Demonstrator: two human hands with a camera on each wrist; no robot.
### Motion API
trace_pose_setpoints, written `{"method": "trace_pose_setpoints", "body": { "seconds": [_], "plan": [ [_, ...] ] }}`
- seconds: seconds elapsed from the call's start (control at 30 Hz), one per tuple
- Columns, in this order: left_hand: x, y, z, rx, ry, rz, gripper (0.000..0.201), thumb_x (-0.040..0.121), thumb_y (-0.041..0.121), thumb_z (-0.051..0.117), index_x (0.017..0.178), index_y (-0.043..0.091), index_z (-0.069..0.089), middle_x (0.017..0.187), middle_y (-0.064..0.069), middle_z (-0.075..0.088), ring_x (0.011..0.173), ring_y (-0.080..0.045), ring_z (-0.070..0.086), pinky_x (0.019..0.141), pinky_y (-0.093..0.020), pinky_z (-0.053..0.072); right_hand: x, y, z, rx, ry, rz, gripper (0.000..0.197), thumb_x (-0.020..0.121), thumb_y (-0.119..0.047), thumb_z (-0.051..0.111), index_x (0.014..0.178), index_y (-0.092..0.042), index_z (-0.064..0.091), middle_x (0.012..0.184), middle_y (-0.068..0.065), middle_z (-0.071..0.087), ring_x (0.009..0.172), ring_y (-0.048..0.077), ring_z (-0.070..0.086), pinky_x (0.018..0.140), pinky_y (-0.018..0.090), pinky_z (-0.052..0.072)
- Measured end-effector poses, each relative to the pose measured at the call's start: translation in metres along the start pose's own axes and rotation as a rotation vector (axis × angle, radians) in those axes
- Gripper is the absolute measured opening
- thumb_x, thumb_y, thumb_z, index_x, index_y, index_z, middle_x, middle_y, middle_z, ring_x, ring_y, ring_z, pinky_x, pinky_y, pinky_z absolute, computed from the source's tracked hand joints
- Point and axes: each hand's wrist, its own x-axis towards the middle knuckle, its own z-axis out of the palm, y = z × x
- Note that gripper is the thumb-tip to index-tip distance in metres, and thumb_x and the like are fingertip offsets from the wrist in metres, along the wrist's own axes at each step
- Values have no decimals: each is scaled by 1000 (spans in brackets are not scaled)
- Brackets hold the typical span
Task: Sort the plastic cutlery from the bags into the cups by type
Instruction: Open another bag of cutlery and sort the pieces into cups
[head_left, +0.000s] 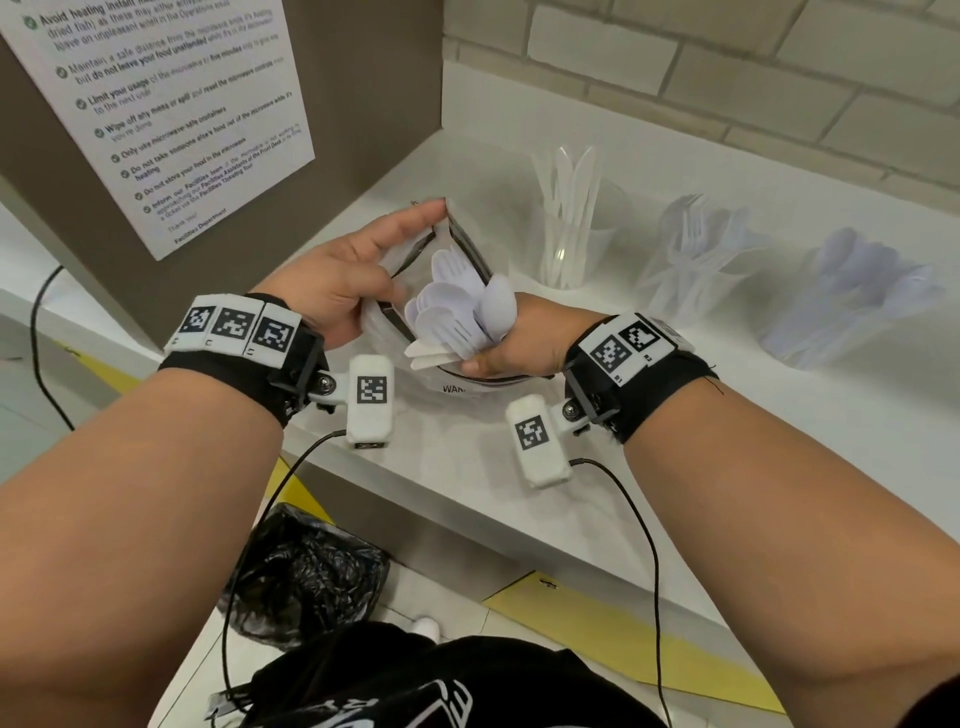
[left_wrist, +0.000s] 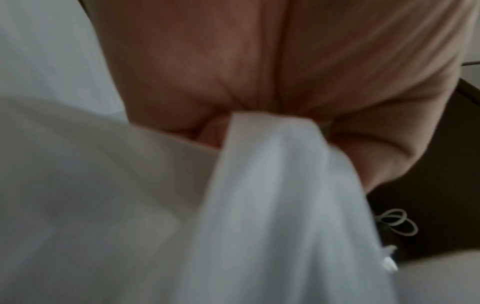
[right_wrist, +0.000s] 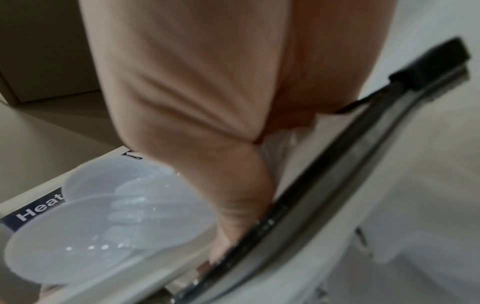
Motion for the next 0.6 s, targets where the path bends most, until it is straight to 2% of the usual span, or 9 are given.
{"method": "trace_pose_setpoints", "body": {
  "seconds": [0.07, 0.13, 0.2, 0.3, 0.37, 0.43, 0.5, 0.53, 0.6],
  "plan": [
    [0, 2, 2, 39, -30, 3, 81, 64, -17, 40, 127, 30, 60, 148, -1, 46, 135, -16, 45, 107, -30, 39, 3, -1, 1, -12, -18, -7, 22, 84, -18, 72, 96, -27, 56, 84, -14, 57, 90, 11, 54, 81, 18, 40],
    [1, 5, 4, 106, -43, 16, 84, 62, -17, 40, 125, 34, 62, 151, 2, 41, 139, -13, 38, 113, -33, 33, 4, -3, 2, -40, -36, -12, 22, 85, -18, 71, 100, -26, 56, 90, -9, 57, 92, 12, 52, 84, 20, 38],
    [2, 8, 5, 172, -35, 42, 92, 60, -18, 39, 132, 37, 55, 153, 10, 36, 142, -7, 31, 114, -31, 30, 6, -4, 1, -120, -45, 3, 25, 87, -22, 68, 110, -19, 60, 99, -3, 59, 92, 12, 51, 82, 19, 36],
    [5, 10, 6, 292, -42, 37, 100, 63, -24, 36, 143, 36, 35, 147, 23, 37, 136, 7, 32, 103, -16, 38, 11, -6, 3, -265, -88, 21, 35, 89, -28, 65, 120, -13, 60, 104, 2, 60, 92, 15, 52, 81, 19, 36],
    [7, 9, 4, 307, -16, 10, 97, 66, -26, 35, 143, 32, 38, 143, 20, 44, 131, 5, 41, 92, -12, 43, 11, -5, 3, -259, -75, 15, 36, 88, -27, 66, 119, -11, 60, 100, 0, 56, 93, 16, 51, 81, 20, 37],
    [7, 7, -1, 278, 1, -25, 94, 65, -23, 38, 142, 30, 42, 146, 13, 46, 130, -4, 47, 86, -15, 49, 11, -1, 1, -184, -27, 6, 36, 87, -24, 68, 118, -8, 60, 101, -1, 58, 96, 16, 53, 86, 23, 41],
    [7, 2, -11, 310, 22, -76, 93, 65, -19, 40, 144, 31, 42, 150, 11, 42, 127, -8, 51, 80, -18, 53, 9, 5, 0, -36, 70, 7, 37, 85, -22, 71, 118, -7, 61, 109, 3, 65, 102, 20, 59, 97, 32, 47],
    [7, -1, -16, 343, 27, -102, 93, 64, -15, 45, 144, 32, 40, 151, 10, 39, 128, -10, 51, 84, -24, 55, 9, 7, -1, 48, 132, 9, 37, 84, -21, 72, 117, -8, 62, 110, 6, 67, 104, 22, 61, 99, 37, 48],
    [7, -5, -22, 458, 11, -157, 96, 61, -1, 66, 146, 34, 37, 152, 7, 38, 132, -15, 48, 101, -42, 48, 7, 8, -4, 202, 241, 12, 31, 84, -21, 73, 111, -11, 64, 107, 8, 68, 103, 22, 63, 97, 38, 51]
  ]
}}
